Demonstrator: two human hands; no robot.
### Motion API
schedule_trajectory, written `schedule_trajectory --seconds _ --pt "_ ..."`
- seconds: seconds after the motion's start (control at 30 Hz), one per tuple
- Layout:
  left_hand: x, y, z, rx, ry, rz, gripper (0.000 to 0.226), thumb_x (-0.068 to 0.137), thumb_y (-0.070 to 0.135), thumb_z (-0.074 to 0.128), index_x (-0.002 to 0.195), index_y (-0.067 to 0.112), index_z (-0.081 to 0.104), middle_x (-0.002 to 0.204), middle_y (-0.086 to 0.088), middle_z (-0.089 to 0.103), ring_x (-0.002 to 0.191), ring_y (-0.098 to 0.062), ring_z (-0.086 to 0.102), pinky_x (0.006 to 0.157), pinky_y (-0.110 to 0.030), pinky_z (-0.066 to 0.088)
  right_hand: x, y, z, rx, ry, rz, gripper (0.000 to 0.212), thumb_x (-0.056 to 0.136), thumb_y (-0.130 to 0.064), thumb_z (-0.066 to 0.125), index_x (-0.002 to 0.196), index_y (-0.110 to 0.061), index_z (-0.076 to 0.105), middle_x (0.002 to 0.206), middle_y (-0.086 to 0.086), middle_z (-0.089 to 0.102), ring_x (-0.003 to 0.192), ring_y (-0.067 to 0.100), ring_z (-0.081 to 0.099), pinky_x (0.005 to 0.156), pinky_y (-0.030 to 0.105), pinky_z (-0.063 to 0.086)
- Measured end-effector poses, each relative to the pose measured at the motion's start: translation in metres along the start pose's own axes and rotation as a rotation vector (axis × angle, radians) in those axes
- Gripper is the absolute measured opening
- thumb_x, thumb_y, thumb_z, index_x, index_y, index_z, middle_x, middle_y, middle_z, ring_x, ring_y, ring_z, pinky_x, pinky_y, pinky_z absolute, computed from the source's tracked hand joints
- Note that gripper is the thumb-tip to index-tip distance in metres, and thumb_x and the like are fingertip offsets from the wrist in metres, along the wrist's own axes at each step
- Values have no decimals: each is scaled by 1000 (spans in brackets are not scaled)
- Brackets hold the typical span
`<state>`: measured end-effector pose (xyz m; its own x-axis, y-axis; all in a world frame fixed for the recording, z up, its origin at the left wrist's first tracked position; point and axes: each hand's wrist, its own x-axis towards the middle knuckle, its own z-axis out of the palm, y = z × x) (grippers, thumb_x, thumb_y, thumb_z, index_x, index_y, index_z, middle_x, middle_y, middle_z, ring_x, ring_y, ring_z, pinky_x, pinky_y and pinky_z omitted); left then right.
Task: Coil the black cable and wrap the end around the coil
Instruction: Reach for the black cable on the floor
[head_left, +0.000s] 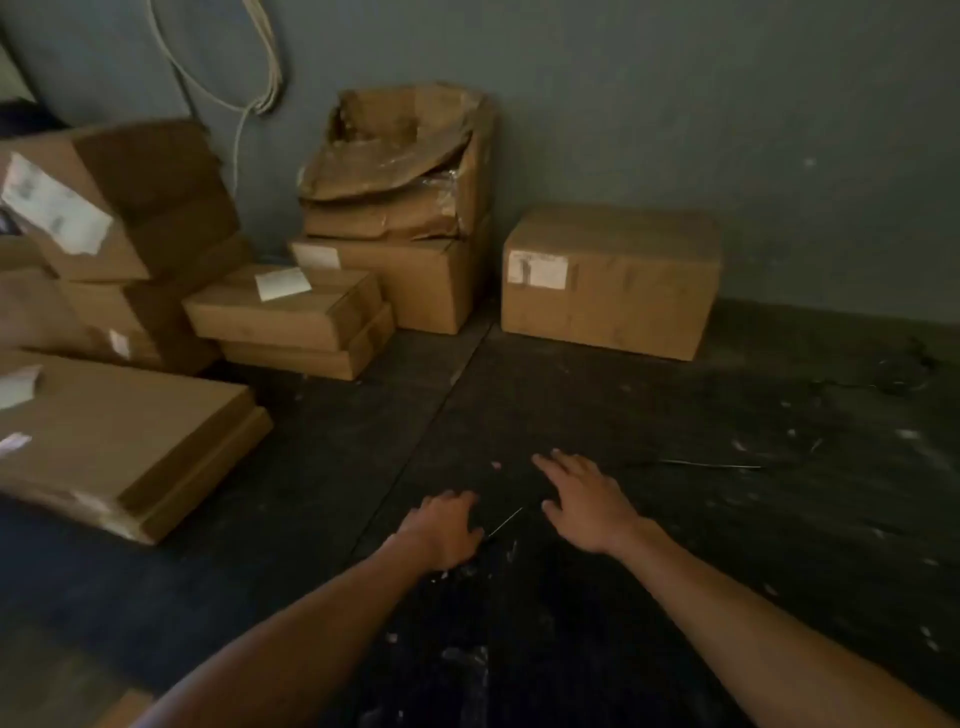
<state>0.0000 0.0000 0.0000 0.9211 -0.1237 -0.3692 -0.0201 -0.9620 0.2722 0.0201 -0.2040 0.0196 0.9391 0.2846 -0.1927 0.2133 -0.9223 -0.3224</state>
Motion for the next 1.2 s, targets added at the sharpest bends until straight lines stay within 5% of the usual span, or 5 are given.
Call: schedule_trajectory --seconds 0.27,0.47,0.73,0.93,1.2 --pt "-6 -22 36 131 -41 -43 58 93 37 48 149 25 34 153 -9 32 137 -36 34 111 -53 32 19 -18 55 -284 -278 -185 68 95 -17 47 152 -31 14 163 -3 7 149 26 2 117 53 15" --pt "-3 -28 39 150 -37 8 58 94 36 50 149 26 31 153 -10 29 136 -37 32 109 -54 33 23 -20 61 -354 -164 -304 38 92 -21 53 130 -22 50 134 5 49 126 26 42 106 46 34" --pt "0 -33 38 155 12 70 40 99 41 40 139 37 44 146 -4 40 131 -31 39 104 -48 36 21 -17 33 -60 -190 -270 20 98 -27 45 116 -30 55 119 -5 55 111 13 53 101 38 40" --pt "-6 -19 18 19 95 134 31 101 42 34 119 29 56 122 0 62 118 -20 51 102 -45 39 12 -13 -11 40 -79 -224 16 98 -31 47 111 -32 57 111 -11 55 101 7 56 91 33 48" --pt "-8 18 -51 -518 124 232 30 103 34 37 100 22 64 94 -4 66 69 -7 58 66 -28 51 -5 12 -87 109 306 -105 14 98 -31 48 106 -27 59 106 -8 61 94 10 59 81 32 52"
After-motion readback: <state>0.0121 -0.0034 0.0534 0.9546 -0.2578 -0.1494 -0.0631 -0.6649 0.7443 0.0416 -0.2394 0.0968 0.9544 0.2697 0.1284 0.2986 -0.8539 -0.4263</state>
